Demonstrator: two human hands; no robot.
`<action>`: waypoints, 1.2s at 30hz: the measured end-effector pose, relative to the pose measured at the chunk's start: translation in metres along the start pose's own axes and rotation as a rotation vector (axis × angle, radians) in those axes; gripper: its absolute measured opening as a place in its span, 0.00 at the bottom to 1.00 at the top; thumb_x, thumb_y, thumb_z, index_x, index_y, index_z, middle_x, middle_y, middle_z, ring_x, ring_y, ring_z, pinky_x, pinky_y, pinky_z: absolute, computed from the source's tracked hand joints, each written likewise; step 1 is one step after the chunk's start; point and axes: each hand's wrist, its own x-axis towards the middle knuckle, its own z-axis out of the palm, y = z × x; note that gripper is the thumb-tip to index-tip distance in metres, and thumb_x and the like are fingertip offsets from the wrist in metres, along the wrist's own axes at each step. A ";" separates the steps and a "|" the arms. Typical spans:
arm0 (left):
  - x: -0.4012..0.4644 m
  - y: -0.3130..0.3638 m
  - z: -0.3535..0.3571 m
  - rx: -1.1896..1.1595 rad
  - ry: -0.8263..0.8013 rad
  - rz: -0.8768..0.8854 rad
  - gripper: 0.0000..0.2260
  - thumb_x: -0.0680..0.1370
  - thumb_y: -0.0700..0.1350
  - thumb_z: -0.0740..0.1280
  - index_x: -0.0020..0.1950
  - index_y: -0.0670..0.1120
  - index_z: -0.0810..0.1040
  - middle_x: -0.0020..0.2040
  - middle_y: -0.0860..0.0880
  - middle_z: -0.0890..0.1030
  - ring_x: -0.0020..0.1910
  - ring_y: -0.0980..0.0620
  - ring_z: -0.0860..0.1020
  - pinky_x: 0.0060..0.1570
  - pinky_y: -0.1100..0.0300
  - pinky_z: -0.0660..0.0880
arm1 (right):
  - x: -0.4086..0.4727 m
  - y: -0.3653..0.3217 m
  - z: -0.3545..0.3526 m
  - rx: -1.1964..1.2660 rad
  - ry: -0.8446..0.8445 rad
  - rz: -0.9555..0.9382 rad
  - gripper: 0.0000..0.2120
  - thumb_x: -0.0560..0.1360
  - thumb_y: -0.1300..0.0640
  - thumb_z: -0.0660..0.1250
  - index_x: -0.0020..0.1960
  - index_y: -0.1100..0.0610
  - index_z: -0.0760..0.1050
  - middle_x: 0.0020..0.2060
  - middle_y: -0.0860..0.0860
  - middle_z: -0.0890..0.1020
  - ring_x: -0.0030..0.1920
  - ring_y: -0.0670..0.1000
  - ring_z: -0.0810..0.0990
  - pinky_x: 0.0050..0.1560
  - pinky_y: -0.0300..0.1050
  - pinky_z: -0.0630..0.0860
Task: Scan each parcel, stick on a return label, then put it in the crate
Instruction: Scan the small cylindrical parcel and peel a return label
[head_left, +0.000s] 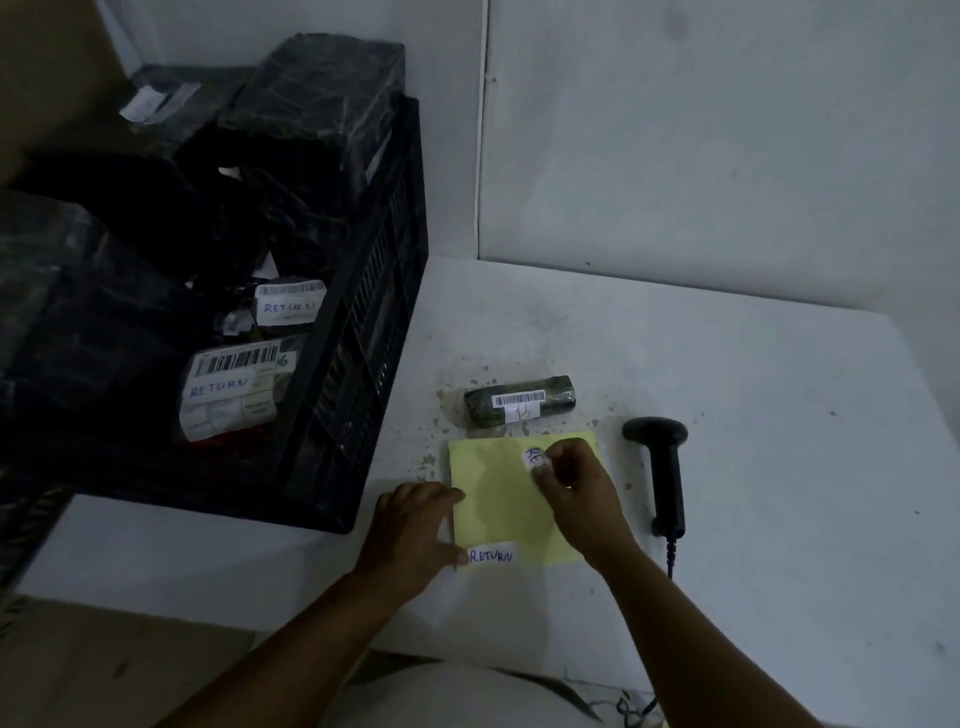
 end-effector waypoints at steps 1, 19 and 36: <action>0.002 0.000 -0.002 -0.028 0.003 0.005 0.36 0.64 0.62 0.77 0.69 0.54 0.74 0.67 0.55 0.75 0.66 0.52 0.70 0.62 0.56 0.65 | 0.003 -0.002 -0.002 0.001 -0.006 0.001 0.06 0.79 0.51 0.69 0.47 0.50 0.72 0.39 0.51 0.79 0.37 0.45 0.76 0.39 0.41 0.74; 0.117 0.076 -0.055 -0.668 0.182 -0.237 0.13 0.74 0.51 0.75 0.57 0.50 0.81 0.48 0.54 0.84 0.48 0.55 0.82 0.49 0.56 0.81 | 0.082 -0.042 -0.015 -0.172 -0.025 -0.148 0.17 0.81 0.61 0.64 0.68 0.51 0.76 0.48 0.52 0.83 0.43 0.52 0.81 0.44 0.46 0.80; 0.150 0.071 -0.045 -0.370 0.349 -0.358 0.05 0.74 0.47 0.73 0.49 0.50 0.83 0.45 0.50 0.81 0.46 0.49 0.79 0.42 0.53 0.79 | 0.123 -0.016 0.007 -0.650 0.329 0.107 0.32 0.73 0.34 0.67 0.71 0.50 0.70 0.64 0.54 0.74 0.63 0.57 0.72 0.58 0.54 0.73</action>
